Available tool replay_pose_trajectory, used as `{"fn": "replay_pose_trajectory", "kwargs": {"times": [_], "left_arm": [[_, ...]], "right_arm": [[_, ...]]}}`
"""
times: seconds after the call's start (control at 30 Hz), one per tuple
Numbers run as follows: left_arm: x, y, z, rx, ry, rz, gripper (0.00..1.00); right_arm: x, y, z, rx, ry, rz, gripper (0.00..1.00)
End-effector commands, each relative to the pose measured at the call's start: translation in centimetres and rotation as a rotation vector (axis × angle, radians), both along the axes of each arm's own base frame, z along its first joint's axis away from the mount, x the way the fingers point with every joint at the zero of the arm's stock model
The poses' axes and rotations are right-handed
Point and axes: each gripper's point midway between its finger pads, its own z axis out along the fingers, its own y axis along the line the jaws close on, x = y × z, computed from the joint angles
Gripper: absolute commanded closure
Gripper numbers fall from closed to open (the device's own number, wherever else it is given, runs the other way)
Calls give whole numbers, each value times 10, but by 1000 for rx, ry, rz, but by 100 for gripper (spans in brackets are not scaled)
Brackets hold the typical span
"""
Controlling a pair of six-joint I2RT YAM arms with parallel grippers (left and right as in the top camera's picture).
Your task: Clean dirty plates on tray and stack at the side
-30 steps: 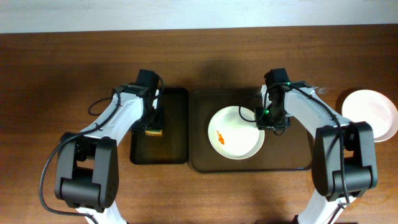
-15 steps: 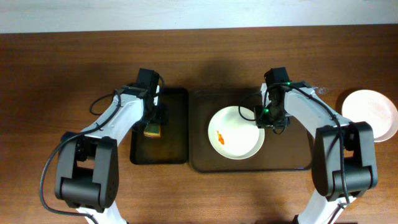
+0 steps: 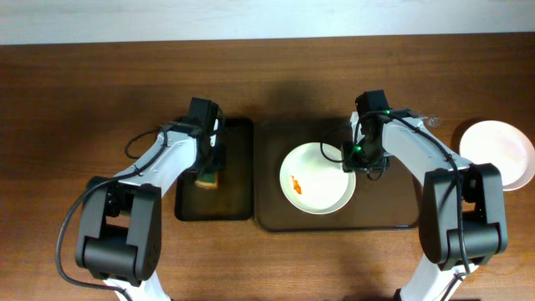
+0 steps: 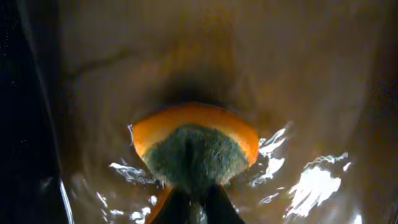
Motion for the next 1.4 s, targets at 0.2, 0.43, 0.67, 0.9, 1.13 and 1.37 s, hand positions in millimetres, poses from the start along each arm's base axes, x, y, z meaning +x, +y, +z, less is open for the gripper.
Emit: {"fn": "replay_pose_trajectory", "kwargs": {"times": [0.2, 0.43, 0.67, 0.9, 1.13, 1.37], "left_arm": [[22, -6, 96, -37, -171, -14, 100], [22, 7, 100, 83, -202, 54, 100], [29, -8, 100, 71, -244, 25, 100], [21, -6, 97, 83, -206, 22, 100], [21, -6, 97, 82, -209, 22, 100], [21, -6, 97, 82, -209, 22, 100]], "right_arm": [[10, -12, 40, 92, 18, -34, 41], [7, -12, 40, 90, 26, -9, 41], [5, -12, 40, 89, 29, 17, 50], [18, -10, 30, 92, -47, 88, 62], [22, 6, 11, 180, -122, 162, 63], [19, 6, 4, 180, -123, 161, 88]]}}
